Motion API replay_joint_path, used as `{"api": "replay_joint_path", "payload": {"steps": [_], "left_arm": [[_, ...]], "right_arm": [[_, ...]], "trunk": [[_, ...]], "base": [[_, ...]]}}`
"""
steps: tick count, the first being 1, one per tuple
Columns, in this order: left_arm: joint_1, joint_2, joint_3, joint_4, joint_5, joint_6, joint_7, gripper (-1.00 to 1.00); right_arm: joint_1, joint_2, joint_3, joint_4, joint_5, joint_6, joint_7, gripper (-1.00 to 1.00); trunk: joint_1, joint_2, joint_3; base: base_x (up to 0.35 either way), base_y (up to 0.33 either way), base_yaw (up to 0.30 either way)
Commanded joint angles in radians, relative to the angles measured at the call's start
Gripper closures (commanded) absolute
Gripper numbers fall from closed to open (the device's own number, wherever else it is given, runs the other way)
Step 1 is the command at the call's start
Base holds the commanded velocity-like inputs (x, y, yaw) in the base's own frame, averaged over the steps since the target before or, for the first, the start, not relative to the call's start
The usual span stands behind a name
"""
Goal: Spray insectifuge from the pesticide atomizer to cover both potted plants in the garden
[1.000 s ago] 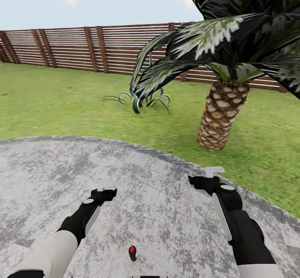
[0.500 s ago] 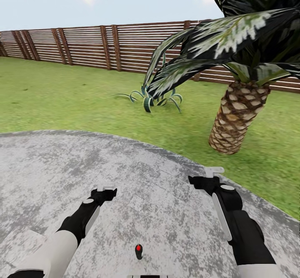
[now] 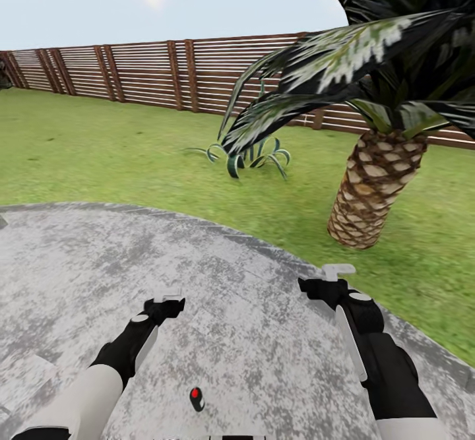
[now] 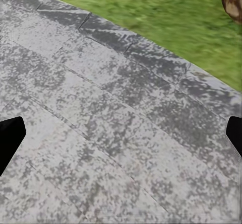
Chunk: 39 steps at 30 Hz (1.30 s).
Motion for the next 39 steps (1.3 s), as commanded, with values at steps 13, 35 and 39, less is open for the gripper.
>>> {"api": "replay_joint_path", "payload": {"steps": [13,35,39], "left_arm": [[0.000,0.000,-0.001,-0.002,-0.001,0.006,0.000,-1.00],[0.000,0.000,0.000,-0.002,-0.001,0.006,0.000,-1.00],[0.000,0.000,-0.001,-0.002,-0.001,0.006,0.000,-1.00]], "right_arm": [[0.000,0.000,0.000,-0.001,-0.001,0.004,0.000,-1.00],[0.000,0.000,0.000,-0.001,-0.001,0.004,0.000,-1.00],[0.000,0.000,0.000,-0.001,-0.001,0.004,0.000,-1.00]], "trunk": [[0.000,0.000,-0.001],[0.000,0.000,-0.001],[0.000,0.000,-0.001]], "base": [[0.001,-0.334,0.245],[0.000,-0.327,0.246],[0.000,-0.286,0.246]]}}
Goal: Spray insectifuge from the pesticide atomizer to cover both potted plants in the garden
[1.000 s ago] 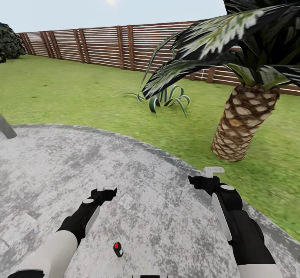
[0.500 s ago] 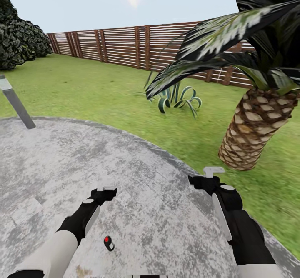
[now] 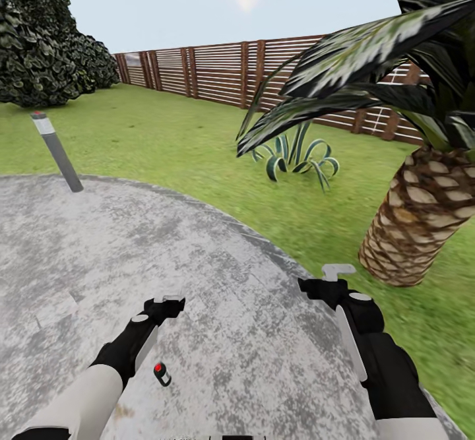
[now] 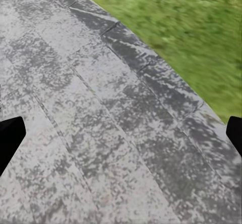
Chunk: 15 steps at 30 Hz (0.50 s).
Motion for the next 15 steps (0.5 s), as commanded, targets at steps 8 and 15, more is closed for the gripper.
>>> {"api": "replay_joint_path", "payload": {"steps": [8,15], "left_arm": [[0.001,0.000,0.000,-0.002,-0.001,0.007,0.000,-1.00],[0.006,0.000,-0.001,-0.002,-0.001,0.007,0.000,-1.00]], "right_arm": [[0.000,0.000,0.000,-0.001,0.000,0.004,0.000,-1.00],[0.000,0.000,0.000,-0.001,0.000,0.004,0.000,-1.00]], "trunk": [[0.000,0.000,-0.001],[0.000,0.000,-0.001]], "base": [[0.000,-0.205,0.246],[0.000,-0.012,0.076]]}}
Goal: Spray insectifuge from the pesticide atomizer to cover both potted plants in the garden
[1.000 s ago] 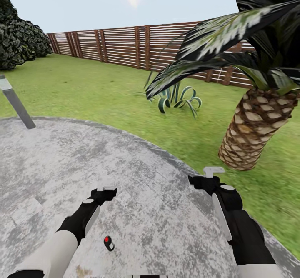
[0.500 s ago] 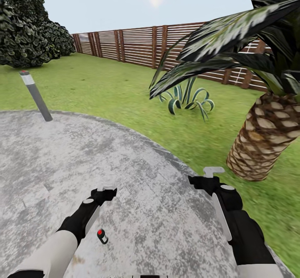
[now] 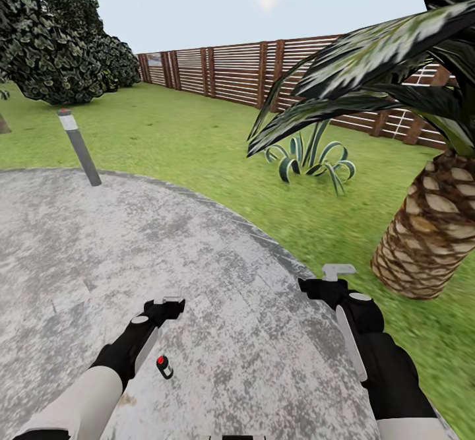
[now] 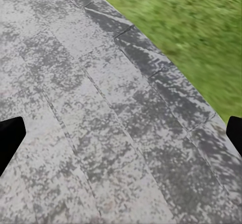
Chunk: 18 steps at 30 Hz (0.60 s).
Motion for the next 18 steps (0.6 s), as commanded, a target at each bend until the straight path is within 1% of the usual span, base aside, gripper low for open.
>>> {"api": "replay_joint_path", "payload": {"steps": [1,6,12,15,18], "left_arm": [[0.000,0.000,0.000,-0.002,-0.001,0.006,0.000,-1.00],[0.001,0.000,0.000,-0.002,-0.001,0.006,0.001,-1.00],[0.001,0.000,0.000,-0.002,-0.001,0.006,0.001,-1.00],[0.001,0.000,0.000,-0.002,-0.001,0.006,0.001,-1.00],[0.001,0.000,0.000,-0.002,-0.001,0.006,0.001,-1.00]], "right_arm": [[-0.001,0.000,0.000,-0.001,0.000,0.005,0.000,-1.00],[-0.001,0.000,0.000,-0.001,0.000,0.005,0.000,-1.00],[-0.001,0.000,0.000,-0.001,0.000,0.005,0.000,-1.00],[-0.001,0.000,0.000,-0.001,0.001,0.005,0.000,-1.00],[-0.001,0.000,0.000,-0.001,0.000,0.005,0.000,-1.00]], "trunk": [[0.000,0.000,-0.001],[0.000,0.000,-0.001],[0.000,0.000,-0.001],[0.000,0.000,-0.001],[0.000,0.000,-0.001]], "base": [[-0.014,-0.016,0.006],[-0.101,-0.108,0.002],[-0.146,-0.236,0.001],[-0.144,-0.257,0.113],[-0.141,-0.258,0.205]]}}
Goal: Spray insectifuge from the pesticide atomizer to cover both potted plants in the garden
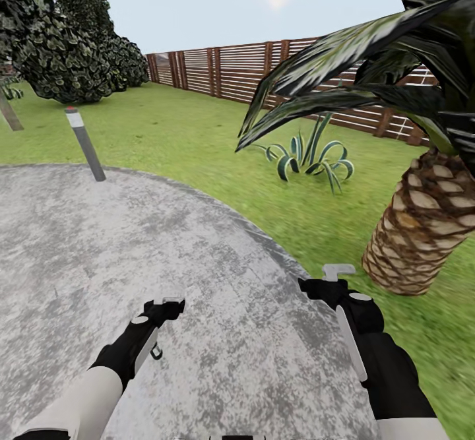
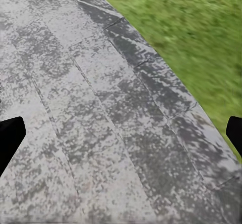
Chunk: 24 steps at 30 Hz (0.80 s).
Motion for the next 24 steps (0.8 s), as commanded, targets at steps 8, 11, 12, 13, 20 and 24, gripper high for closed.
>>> {"api": "replay_joint_path", "payload": {"steps": [8,11,12,13,20,24], "left_arm": [[0.000,0.000,-0.001,-0.002,-0.001,0.005,0.000,-1.00],[0.001,0.000,0.000,-0.002,-0.001,0.005,0.000,-1.00],[0.001,0.000,0.000,-0.002,-0.001,0.006,0.000,-1.00],[0.001,0.000,0.000,-0.002,-0.001,0.006,0.000,-1.00],[0.001,-0.001,-0.001,-0.002,-0.001,0.006,0.000,-1.00],[0.001,-0.001,-0.001,-0.002,-0.001,0.005,0.000,-1.00]], "right_arm": [[0.000,0.000,0.000,-0.001,-0.001,0.004,0.000,-1.00],[0.000,0.000,0.000,-0.001,-0.001,0.004,0.000,-1.00],[0.000,0.000,0.000,-0.001,-0.001,0.004,0.000,-1.00],[0.000,0.000,0.000,-0.001,-0.001,0.004,0.000,-1.00],[0.000,0.000,0.000,-0.001,-0.001,0.004,0.000,-1.00],[0.000,0.000,0.000,-0.001,-0.001,0.004,0.000,-1.00]], "trunk": [[0.000,0.000,-0.001],[0.000,0.000,-0.001],[0.000,0.000,-0.001],[0.000,0.000,-0.001],[0.000,0.000,-0.001],[0.000,0.000,-0.001]], "base": [[-0.106,-0.213,0.049],[-0.011,-0.028,0.002],[-0.004,-0.010,0.001],[-0.003,-0.007,0.006],[-0.001,-0.002,0.161],[0.000,0.000,0.262]]}}
